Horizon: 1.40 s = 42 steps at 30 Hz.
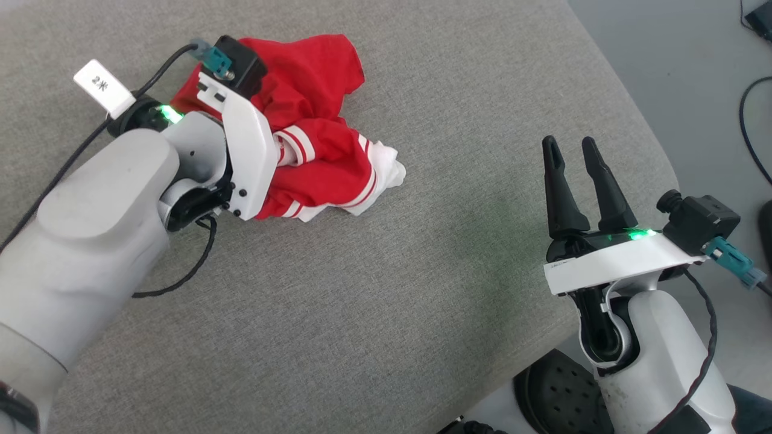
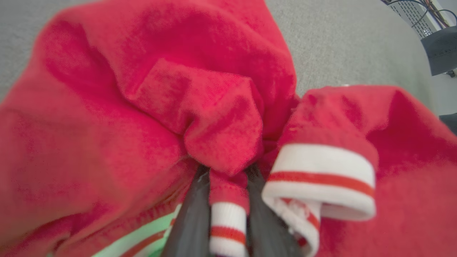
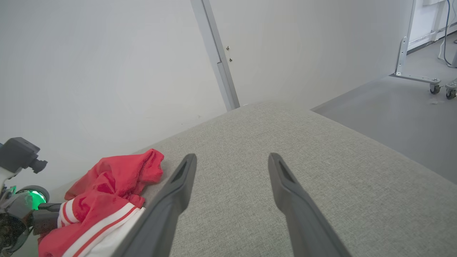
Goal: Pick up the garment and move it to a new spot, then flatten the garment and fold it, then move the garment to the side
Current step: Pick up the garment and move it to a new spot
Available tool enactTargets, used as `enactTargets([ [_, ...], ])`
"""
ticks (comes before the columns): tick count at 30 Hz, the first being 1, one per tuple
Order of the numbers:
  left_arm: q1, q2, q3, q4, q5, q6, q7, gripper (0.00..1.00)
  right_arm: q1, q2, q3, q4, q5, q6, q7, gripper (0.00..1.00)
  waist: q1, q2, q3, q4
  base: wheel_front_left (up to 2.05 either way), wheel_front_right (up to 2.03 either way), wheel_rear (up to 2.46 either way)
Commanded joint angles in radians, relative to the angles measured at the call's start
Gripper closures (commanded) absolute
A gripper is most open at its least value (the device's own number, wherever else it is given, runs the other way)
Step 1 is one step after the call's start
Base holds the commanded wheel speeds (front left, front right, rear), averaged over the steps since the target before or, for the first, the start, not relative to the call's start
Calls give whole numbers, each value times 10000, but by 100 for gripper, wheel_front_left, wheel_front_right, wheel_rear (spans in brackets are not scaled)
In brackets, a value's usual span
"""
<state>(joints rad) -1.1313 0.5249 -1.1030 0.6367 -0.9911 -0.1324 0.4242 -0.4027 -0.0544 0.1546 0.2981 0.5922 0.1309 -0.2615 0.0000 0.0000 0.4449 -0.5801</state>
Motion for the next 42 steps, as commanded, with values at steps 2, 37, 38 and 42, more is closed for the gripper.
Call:
enactTargets([
  [2, 245, 138, -876, 547, 123, 43, 480, 100, 5, 36, -21, -109, 152, -3, -50, 0, 0, 0, 221, -38, 0, 0, 0],
  [37, 2121, -537, -38, 1222, -1668, 213, -6684, 0, 113, -1214, -114, 830, -1544, -3, -50, 0, 0, 0, -2293, 3902, 0, 0, 0],
  [38, 2393, -575, 134, 1325, -1765, 231, -6780, 0, 148, -1318, -99, 862, -1549, -3, -50, 0, 0, 0, -2387, 4061, 0, 0, 0],
  [42, 3266, -569, 1324, 1405, -1589, 329, -6902, 0, 395, -1723, -168, 1024, -1528, -3, -52, 0, 0, 0, -2744, 4678, 0, 0, 0],
])
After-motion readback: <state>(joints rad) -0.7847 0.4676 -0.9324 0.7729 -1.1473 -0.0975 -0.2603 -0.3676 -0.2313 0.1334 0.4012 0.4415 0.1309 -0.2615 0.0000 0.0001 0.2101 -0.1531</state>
